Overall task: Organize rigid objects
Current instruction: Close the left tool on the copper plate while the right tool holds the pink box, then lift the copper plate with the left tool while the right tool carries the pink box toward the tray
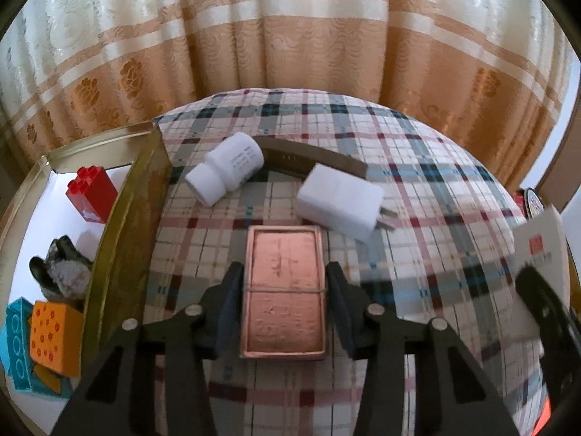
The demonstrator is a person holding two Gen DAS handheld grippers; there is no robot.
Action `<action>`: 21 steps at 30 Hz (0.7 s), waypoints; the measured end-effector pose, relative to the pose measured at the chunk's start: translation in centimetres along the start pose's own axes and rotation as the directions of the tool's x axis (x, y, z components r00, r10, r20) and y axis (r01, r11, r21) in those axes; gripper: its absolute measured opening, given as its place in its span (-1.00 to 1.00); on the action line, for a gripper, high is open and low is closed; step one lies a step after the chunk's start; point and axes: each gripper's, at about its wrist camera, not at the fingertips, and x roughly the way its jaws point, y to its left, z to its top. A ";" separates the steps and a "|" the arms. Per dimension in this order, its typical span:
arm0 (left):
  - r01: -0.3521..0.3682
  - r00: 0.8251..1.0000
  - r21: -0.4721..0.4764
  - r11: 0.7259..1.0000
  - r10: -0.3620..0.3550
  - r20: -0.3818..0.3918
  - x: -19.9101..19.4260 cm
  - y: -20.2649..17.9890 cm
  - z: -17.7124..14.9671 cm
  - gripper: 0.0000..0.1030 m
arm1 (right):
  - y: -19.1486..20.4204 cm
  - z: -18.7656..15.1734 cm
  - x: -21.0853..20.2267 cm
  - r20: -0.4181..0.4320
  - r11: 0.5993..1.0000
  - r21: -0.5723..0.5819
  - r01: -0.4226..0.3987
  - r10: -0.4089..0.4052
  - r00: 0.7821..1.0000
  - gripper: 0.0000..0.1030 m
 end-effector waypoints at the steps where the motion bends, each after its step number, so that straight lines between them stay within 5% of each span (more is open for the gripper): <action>1: 0.006 1.000 0.003 1.000 -0.006 0.000 -0.3 0.0 -0.3 -0.11 | 0.0 0.0 0.0 0.002 1.000 -0.001 0.005 -0.005 1.000 -0.46; 21: 0.064 0.993 0.081 0.995 -0.072 0.096 -6.9 2.1 -3.2 -0.11 | 0.9 0.0 -1.0 0.057 0.992 -0.047 0.116 -0.113 0.992 -0.46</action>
